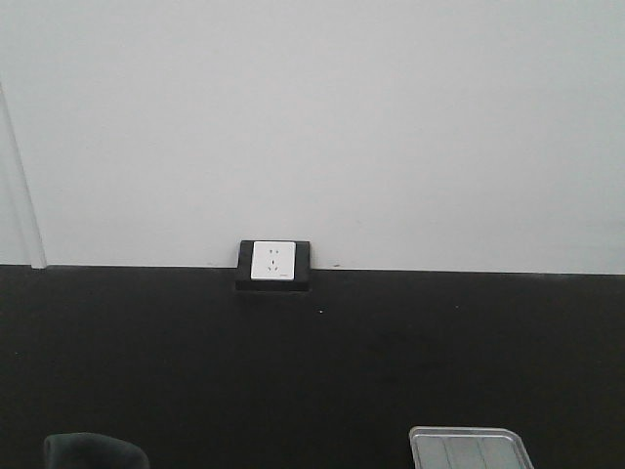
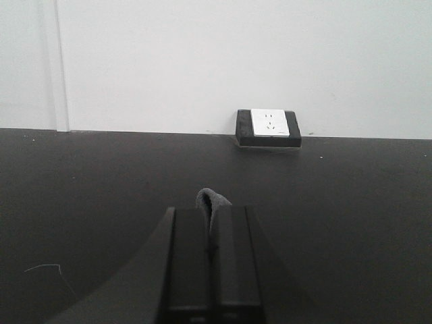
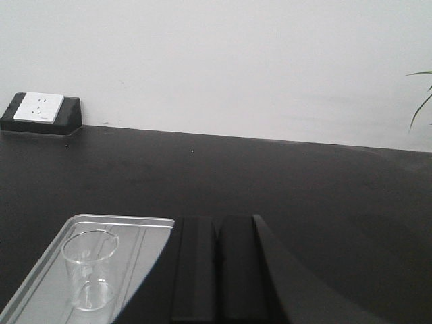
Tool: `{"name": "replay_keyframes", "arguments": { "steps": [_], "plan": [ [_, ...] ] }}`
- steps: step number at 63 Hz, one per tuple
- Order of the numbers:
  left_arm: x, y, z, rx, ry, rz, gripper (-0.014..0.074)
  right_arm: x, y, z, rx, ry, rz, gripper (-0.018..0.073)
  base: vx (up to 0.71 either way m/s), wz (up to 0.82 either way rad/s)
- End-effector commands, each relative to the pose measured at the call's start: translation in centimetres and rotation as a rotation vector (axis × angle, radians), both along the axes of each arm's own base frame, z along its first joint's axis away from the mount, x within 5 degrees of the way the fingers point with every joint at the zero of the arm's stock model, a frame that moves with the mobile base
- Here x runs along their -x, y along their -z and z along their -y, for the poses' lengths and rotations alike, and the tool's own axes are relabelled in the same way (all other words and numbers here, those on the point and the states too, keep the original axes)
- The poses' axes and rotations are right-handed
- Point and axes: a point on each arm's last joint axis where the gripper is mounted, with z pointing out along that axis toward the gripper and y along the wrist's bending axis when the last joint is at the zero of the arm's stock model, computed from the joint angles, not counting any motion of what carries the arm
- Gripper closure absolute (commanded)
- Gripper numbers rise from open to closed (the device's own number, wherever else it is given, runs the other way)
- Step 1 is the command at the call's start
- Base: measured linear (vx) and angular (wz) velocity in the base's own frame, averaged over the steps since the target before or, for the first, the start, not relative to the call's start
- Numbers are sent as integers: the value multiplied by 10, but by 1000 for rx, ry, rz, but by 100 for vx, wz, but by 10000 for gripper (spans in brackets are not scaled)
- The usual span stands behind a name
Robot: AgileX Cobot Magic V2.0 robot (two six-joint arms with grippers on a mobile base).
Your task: Wipe beaker with gray cloth and return to tray
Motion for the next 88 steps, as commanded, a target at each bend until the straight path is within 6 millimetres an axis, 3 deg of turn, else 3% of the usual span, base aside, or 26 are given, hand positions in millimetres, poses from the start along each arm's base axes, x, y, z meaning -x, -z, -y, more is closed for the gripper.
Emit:
{"name": "replay_keyframes", "arguments": {
  "steps": [1,29,46,59,72,79,88],
  "plan": [
    [0,3,0,14,-5,63,603,0,-6,-1,16,-10,81,570,4,-1],
    [0,0,0,10,-6,89,603,1,-7,-1,17,-12,96,570,1,0],
    [2,-14,-1,30,-8,211,601,3,-24,-3,21,-31,260,570,0,0],
    [14,-67,-1,48,-1,284,589,9,-60,0,19,-2,181,570,0,0],
    [19,-137,0,43,6,196,545,9,-126,1,-9,13,129,569,0,0],
    [1,-161,1,36,7,51,488,-5,-151,2,2,17,103,566,0,0],
    [-36,-163,2,28,7,-159,370,-35,-153,2,1,16,2,546,0,0]
  ]
}}
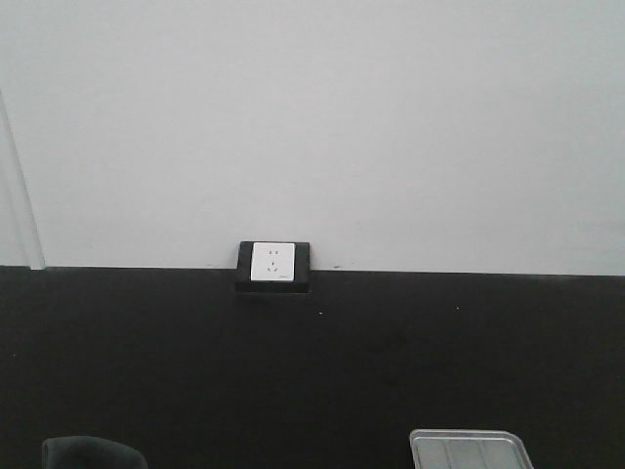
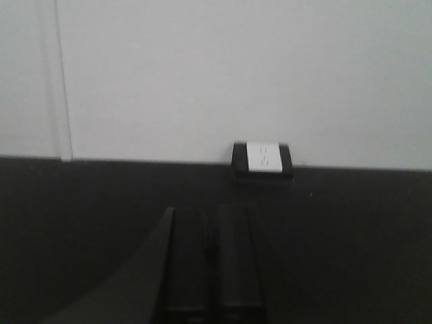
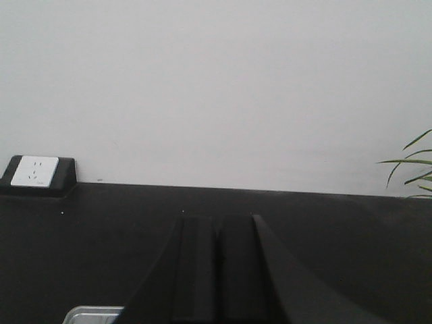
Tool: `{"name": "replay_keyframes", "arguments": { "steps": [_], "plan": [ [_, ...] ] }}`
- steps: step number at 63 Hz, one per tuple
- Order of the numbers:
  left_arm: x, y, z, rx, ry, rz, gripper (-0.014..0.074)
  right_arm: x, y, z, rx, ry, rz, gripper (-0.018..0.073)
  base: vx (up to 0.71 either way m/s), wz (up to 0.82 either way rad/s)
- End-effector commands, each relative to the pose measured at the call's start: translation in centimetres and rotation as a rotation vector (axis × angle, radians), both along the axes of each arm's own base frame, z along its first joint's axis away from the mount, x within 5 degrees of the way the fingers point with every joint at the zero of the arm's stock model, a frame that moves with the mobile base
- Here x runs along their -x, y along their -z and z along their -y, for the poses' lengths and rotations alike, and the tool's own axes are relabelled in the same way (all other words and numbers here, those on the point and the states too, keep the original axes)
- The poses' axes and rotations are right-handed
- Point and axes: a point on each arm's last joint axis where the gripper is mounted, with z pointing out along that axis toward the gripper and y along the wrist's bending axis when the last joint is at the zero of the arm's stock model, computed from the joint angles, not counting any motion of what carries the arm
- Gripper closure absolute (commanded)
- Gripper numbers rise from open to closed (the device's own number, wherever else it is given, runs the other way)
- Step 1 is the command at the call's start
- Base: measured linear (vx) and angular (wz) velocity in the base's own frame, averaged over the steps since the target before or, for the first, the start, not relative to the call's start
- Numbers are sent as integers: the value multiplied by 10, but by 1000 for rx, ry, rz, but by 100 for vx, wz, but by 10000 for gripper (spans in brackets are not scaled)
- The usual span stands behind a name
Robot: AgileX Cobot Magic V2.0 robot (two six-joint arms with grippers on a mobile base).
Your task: Wipe beaker with gray cloth and return to tray
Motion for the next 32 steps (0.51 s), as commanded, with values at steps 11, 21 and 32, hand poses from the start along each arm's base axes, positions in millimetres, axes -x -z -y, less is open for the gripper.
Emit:
{"name": "replay_keyframes", "arguments": {
  "steps": [11,21,32],
  "plan": [
    [-70,14,3,3,-3,-258,164,-57,6,1,12,-8,-160,460,0,0],
    [-113,48,4,-4,-5,-458,11,-85,25,1,5,-11,-284,204,0,0],
    [-146,59,6,-7,-5,-548,9,-89,29,1,4,-11,-307,82,0,0]
  ]
}}
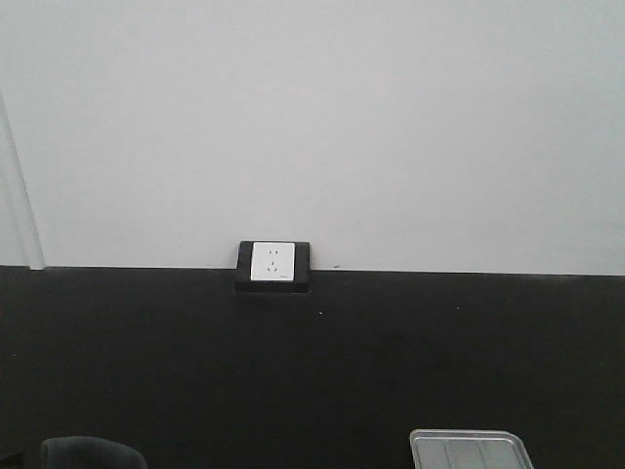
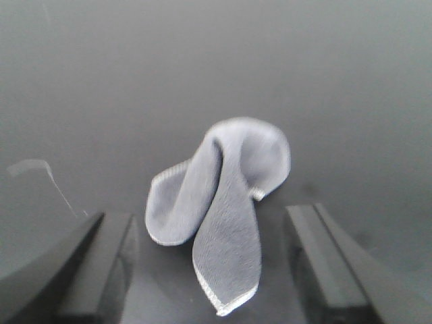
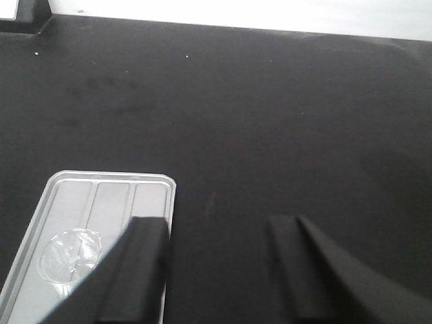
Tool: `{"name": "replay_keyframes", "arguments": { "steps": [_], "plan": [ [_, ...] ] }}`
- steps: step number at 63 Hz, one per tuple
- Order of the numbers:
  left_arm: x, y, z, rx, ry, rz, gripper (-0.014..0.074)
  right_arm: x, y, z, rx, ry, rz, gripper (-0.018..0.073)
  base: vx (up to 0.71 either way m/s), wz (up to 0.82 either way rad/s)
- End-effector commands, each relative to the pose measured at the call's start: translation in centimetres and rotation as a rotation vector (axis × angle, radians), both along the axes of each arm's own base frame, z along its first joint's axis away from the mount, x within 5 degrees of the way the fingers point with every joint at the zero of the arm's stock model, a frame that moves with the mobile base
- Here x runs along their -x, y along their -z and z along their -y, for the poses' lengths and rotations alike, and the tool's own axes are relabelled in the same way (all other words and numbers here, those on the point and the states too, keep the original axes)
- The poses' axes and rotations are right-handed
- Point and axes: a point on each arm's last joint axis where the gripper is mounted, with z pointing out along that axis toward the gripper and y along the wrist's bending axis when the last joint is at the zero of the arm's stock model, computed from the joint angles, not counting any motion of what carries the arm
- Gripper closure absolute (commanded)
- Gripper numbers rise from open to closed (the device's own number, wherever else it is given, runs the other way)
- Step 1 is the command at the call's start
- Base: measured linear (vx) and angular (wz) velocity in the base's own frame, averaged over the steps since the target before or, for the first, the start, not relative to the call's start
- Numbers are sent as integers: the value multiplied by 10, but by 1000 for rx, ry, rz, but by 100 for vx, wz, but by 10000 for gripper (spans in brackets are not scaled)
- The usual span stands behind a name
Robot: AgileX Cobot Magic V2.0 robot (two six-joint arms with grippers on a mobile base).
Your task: Wipe beaker with gray cloth and return to tray
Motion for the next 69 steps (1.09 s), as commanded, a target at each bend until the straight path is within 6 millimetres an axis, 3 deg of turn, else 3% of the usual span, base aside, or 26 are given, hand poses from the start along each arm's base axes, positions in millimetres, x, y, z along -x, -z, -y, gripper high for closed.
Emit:
{"name": "replay_keyframes", "arguments": {
  "steps": [1,19,32,43,49,59,69],
  "plan": [
    [-24,-15,1,13,-8,70,9,-6,-18,-1,13,-14,120,78,0,0],
    [-93,-6,7,31,11,-115,9,-6,-18,-1,13,-14,118,71,0,0],
    [-130,22,15,63,86,-215,9,-6,-18,-1,13,-14,118,71,0,0],
    [-143,51,16,63,84,-298,11,-6,-18,-1,15,-14,116,71,0,0],
    [-143,55,16,64,86,-318,29,-6,-18,-1,17,-15,116,71,0,0],
    [-142,54,16,55,97,-321,170,-6,-18,-1,8,-13,114,71,0,0],
    [-137,49,17,55,109,-337,414,-11,-11,0,-4,-3,-20,89,0,0]
  ]
}}
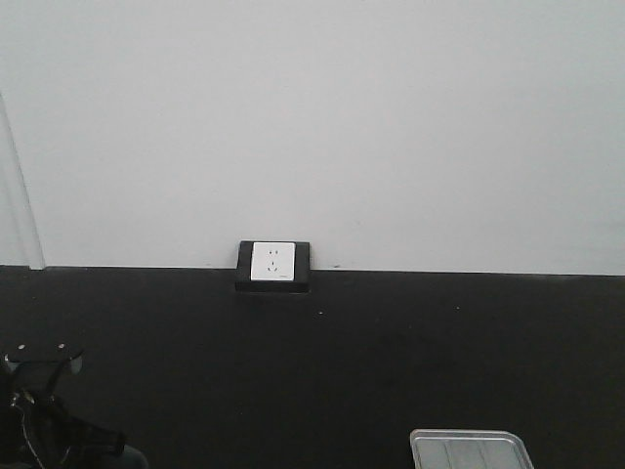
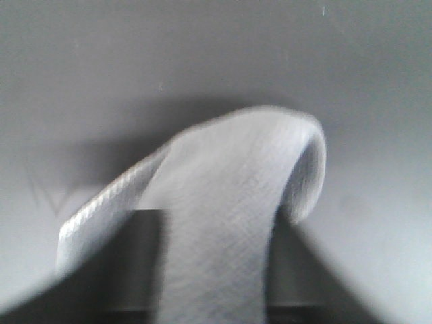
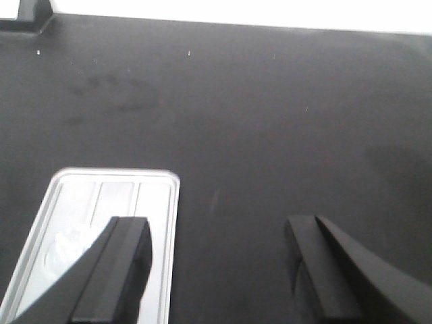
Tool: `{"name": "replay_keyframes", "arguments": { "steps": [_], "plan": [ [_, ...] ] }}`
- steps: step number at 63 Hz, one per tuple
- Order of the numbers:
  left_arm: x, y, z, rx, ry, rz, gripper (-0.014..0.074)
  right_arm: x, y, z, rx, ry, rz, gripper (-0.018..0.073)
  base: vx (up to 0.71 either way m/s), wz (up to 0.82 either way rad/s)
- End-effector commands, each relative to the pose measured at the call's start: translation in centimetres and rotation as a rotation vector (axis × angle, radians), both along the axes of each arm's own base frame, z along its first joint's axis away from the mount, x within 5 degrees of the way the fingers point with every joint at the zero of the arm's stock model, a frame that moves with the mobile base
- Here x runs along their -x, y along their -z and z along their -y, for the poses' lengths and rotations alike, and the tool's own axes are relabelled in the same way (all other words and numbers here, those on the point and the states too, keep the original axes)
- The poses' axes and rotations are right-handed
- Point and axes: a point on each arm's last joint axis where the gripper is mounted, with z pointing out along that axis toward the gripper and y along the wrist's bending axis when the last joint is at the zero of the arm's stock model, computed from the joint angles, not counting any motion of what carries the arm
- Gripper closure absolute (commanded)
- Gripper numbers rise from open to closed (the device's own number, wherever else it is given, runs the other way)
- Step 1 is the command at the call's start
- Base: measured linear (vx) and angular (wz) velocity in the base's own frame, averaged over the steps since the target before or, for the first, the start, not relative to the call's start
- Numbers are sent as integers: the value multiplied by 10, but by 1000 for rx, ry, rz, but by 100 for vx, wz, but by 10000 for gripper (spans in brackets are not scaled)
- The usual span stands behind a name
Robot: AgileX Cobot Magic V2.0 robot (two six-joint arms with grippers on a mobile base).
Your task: Wipe beaker with gray cloth and return to tray
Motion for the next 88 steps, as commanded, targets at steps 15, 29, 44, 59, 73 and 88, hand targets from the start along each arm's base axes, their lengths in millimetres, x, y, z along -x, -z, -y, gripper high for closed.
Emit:
{"name": "replay_keyframes", "arguments": {
  "steps": [15,29,44,59,73,88],
  "plan": [
    [15,-63,3,47,-10,174,604,-59,-23,-5,17,-104,-249,92,0,0],
    [27,-94,4,48,-8,302,599,-125,-24,-45,30,-266,-405,97,0,0],
    [31,-99,3,43,-2,310,599,-168,14,-53,24,-195,-723,99,0,0],
    [31,-99,3,42,-2,312,599,-181,45,-55,19,-195,-840,99,0,0],
    [30,-100,3,42,-4,319,599,-190,64,-56,34,-207,-869,99,0,0],
    [30,-100,3,42,-4,319,599,-194,83,-56,37,-211,-926,125,0,0]
  ]
}}
